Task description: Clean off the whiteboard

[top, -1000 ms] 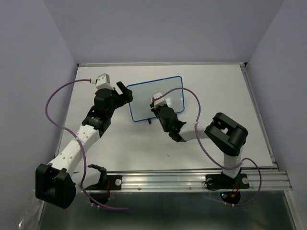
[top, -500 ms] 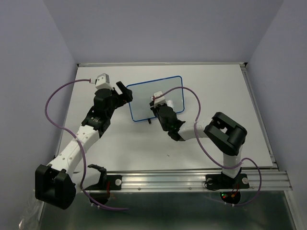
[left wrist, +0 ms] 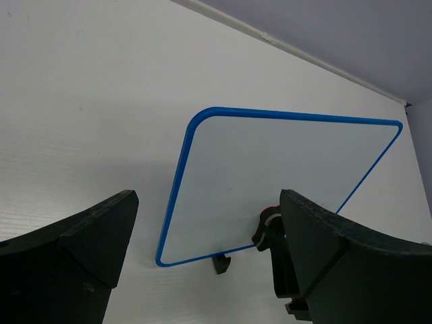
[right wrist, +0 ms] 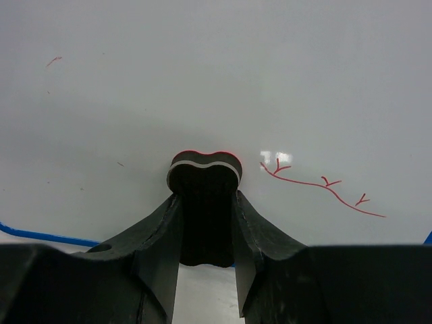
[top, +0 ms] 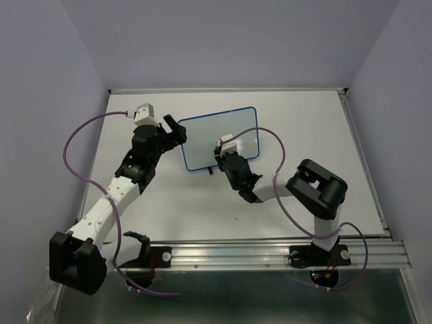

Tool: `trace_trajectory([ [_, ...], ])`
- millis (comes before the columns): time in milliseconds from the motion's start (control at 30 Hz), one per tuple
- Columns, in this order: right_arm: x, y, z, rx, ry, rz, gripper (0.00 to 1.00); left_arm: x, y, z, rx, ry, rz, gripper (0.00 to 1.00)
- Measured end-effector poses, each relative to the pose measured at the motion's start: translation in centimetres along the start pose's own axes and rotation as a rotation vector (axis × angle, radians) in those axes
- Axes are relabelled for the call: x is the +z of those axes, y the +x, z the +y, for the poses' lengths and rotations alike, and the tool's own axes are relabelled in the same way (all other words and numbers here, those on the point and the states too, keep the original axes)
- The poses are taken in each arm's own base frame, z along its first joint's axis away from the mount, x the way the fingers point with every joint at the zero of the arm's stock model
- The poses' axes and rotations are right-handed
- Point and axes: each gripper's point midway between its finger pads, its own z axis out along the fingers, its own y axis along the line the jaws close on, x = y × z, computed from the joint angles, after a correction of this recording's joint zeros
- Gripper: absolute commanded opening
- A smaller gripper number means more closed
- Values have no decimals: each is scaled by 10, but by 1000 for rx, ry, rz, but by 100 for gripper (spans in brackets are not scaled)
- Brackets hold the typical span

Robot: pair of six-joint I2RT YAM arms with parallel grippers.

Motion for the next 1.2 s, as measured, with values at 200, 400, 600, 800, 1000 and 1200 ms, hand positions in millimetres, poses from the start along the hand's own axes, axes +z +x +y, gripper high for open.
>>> trace_trajectory([
  [200,-2,1,-8,-22,49,5,1,0,0,0,0,0,0,99],
  [400,2,-5,-26,-29,104,-2,1,0,0,0,-1,0,-1,99],
  [600,9,-17,-63,-17,199,-17,1,0,0,0,0,1,0,99],
  [800,10,-31,-78,-19,230,-44,1,0,0,0,0,0,0,99],
  [1000,11,-36,-71,-14,190,-62,1,0,0,0,0,1,0,99],
  [1200,12,-32,-56,-14,97,-61,1,0,0,0,1,0,1,99],
])
